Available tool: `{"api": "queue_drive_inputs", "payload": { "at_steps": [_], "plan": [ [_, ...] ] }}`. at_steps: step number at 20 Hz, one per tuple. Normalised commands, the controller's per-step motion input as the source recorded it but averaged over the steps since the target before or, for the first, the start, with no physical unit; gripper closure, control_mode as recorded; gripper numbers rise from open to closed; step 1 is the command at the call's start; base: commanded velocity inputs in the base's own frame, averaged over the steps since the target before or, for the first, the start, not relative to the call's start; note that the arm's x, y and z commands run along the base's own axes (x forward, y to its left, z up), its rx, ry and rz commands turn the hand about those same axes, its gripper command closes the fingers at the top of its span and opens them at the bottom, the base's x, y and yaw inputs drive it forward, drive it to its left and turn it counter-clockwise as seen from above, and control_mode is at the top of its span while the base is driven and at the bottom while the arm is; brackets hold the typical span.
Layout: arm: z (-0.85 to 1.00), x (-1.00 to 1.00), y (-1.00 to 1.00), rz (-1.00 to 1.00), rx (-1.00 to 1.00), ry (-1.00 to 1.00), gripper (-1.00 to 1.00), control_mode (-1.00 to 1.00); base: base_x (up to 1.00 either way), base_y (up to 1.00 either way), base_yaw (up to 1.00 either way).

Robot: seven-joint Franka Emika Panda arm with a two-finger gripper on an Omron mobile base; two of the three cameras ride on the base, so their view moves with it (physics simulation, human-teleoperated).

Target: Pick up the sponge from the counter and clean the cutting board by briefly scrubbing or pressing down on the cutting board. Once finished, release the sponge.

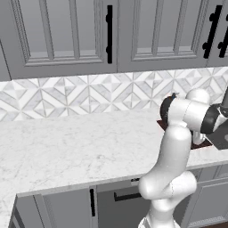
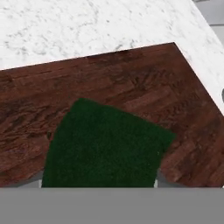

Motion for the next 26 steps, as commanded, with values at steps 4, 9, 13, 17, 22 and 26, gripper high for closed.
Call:
{"api": "queue_drive_inputs", "payload": {
  "at_steps": [4,9,13,17,22,26],
  "plan": [
    [-0.42,-0.26,-0.62,0.16,0.00,0.12,1.00,-1.00,0.00,0.00,0.00],
    [-0.55,-0.63,-0.06,0.20,0.00,0.19,1.00,-1.00,0.00,0.00,0.00],
    [-0.32,-0.67,0.00,0.23,-0.09,0.06,1.00,-1.00,0.00,0.00,0.00],
    [-0.04,-0.65,0.02,0.08,0.00,0.06,1.00,-1.00,0.00,0.00,0.00],
    [0.02,-0.64,0.03,0.00,0.01,0.01,1.00,-1.00,0.00,0.00,0.00],
    [-0.01,-0.04,0.48,0.01,-0.01,0.08,1.00,-1.00,0.00,0.00,0.00]
  ]
}}
